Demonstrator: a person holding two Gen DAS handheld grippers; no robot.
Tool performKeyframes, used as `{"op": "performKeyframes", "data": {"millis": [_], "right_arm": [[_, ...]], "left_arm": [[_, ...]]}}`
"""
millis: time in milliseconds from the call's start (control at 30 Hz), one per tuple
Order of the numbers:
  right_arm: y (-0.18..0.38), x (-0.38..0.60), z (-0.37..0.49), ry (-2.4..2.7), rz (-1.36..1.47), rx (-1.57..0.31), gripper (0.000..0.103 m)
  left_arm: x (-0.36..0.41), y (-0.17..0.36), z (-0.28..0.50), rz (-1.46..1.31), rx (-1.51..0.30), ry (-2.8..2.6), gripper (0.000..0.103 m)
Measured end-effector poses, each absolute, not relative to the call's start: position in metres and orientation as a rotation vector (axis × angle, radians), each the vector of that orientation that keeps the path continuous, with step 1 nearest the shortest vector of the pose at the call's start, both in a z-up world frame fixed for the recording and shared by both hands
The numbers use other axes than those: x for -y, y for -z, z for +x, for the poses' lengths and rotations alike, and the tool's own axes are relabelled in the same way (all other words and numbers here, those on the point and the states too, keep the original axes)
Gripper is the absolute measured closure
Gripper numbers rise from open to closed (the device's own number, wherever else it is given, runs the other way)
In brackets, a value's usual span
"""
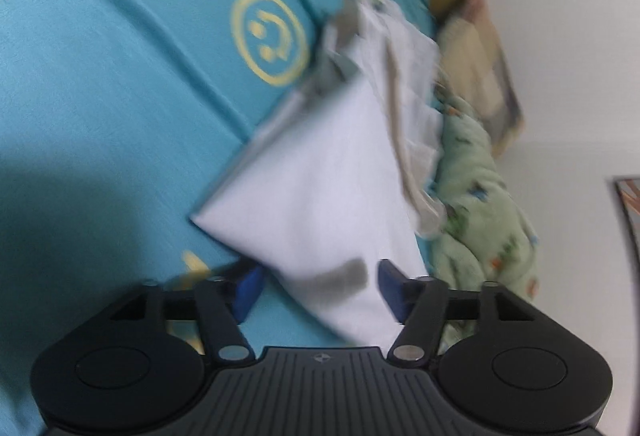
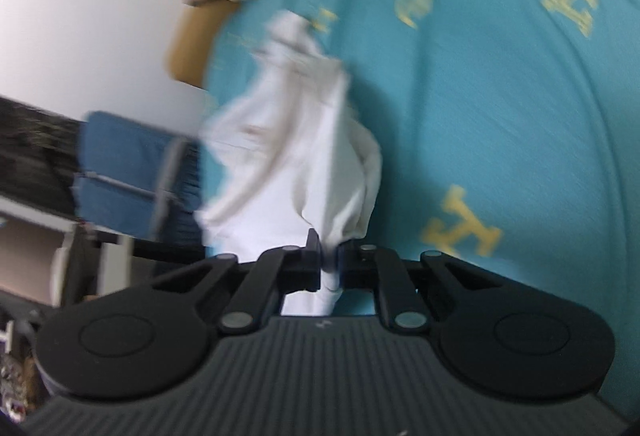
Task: Fold clothes
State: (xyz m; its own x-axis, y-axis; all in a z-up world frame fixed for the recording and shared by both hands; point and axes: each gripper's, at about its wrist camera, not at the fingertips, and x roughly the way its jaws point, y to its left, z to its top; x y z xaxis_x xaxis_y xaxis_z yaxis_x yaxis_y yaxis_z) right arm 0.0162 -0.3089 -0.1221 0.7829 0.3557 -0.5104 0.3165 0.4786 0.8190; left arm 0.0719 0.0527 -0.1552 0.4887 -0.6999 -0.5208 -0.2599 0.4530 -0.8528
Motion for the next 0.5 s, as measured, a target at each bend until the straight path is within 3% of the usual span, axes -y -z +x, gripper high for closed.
{"op": "performKeyframes", "data": {"millis": [33, 67, 233, 300, 400, 467, 500], "right_arm": [[0.115, 0.308, 0.013, -0.040, 1.083, -0.676, 0.093], [0.109, 0.308, 0.010, -0.053, 1.069, -0.644, 0.093], [0.092, 0.313, 0.005, -0.062, 1.036, -0.562, 0.094], [0.097, 0.318, 0.005, -0.041, 1.055, -0.568, 0.094], [0.102, 0.319, 0.004, -0.028, 1.070, -0.584, 0.094], [0.101, 0.316, 0.004, -0.027, 1.054, -0.589, 0.094], [0.099, 0.314, 0.004, -0.027, 1.035, -0.587, 0.094]], "left_arm": [[-0.046, 0.154, 0.073, -1.101, -1.076, 0.386, 0.020], [-0.040, 0.152, 0.076, -1.082, -1.080, 0.408, 0.019], [-0.037, 0.151, 0.080, -1.042, -1.045, 0.352, 0.028], [-0.052, 0.161, 0.080, -1.124, -1.041, 0.309, 0.038], [-0.067, 0.170, 0.082, -1.190, -1.036, 0.271, 0.059], [-0.068, 0.168, 0.084, -1.173, -1.012, 0.271, 0.080], [-0.068, 0.164, 0.085, -1.158, -0.992, 0.275, 0.084]]}}
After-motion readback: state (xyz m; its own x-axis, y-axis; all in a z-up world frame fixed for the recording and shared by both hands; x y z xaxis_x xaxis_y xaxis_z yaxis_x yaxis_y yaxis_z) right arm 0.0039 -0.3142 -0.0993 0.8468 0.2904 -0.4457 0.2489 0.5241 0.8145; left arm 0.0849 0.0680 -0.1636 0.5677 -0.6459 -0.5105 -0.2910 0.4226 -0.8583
